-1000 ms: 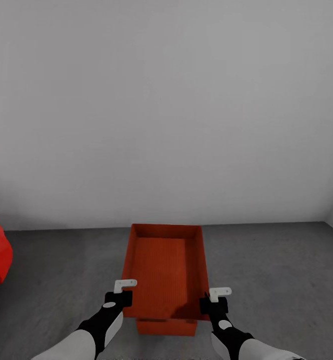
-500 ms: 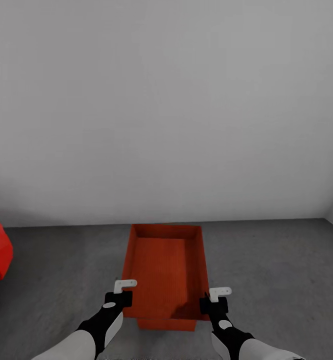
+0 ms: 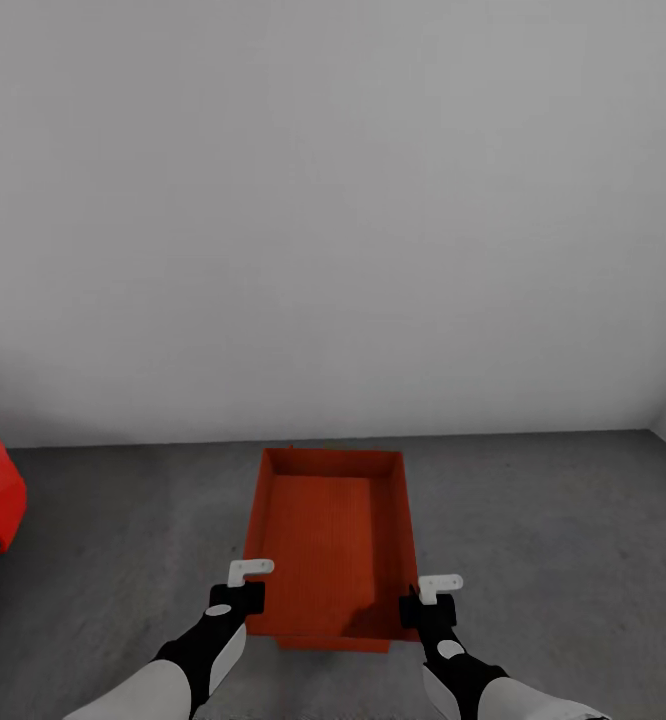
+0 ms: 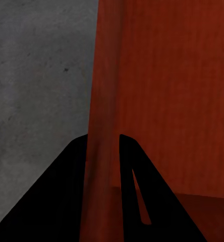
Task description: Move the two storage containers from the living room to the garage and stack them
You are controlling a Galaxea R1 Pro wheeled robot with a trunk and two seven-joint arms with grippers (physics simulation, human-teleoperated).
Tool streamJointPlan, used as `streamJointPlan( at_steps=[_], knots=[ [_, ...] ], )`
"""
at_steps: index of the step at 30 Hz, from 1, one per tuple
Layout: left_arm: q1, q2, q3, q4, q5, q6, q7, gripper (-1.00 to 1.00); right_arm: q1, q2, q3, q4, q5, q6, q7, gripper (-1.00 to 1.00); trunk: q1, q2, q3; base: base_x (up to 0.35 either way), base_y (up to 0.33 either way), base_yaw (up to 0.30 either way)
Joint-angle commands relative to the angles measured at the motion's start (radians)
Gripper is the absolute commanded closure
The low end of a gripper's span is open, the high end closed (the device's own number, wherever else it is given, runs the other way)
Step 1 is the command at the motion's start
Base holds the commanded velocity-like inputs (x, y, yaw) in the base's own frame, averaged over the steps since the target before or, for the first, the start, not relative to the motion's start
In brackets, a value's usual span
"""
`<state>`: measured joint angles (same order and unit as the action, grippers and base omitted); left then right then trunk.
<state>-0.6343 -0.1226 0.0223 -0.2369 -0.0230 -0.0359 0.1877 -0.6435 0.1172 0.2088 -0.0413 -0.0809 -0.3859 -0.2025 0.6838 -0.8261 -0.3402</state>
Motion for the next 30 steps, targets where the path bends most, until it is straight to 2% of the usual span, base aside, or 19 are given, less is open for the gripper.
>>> streamJointPlan(
  at_steps=[1, 30],
  knots=[
    [-0.001, 0.0, 0.014, -0.001, -0.005, -0.002, 0.007, 1.0, -0.001, 0.0, -0.002, 0.003, -0.031, -0.008, -0.008, 1.0, 0.0, -0.001, -0.003, 0.0, 0.0, 0.0],
    [-0.001, 0.0, 0.014, 0.0, -0.005, -0.002, 0.007, 1.0, -0.001, 0.0, -0.002, 0.003, -0.031, -0.008, -0.008, 1.0, 0.0, -0.001, -0.048, 0.0, 0.0, 0.0]
  ],
)
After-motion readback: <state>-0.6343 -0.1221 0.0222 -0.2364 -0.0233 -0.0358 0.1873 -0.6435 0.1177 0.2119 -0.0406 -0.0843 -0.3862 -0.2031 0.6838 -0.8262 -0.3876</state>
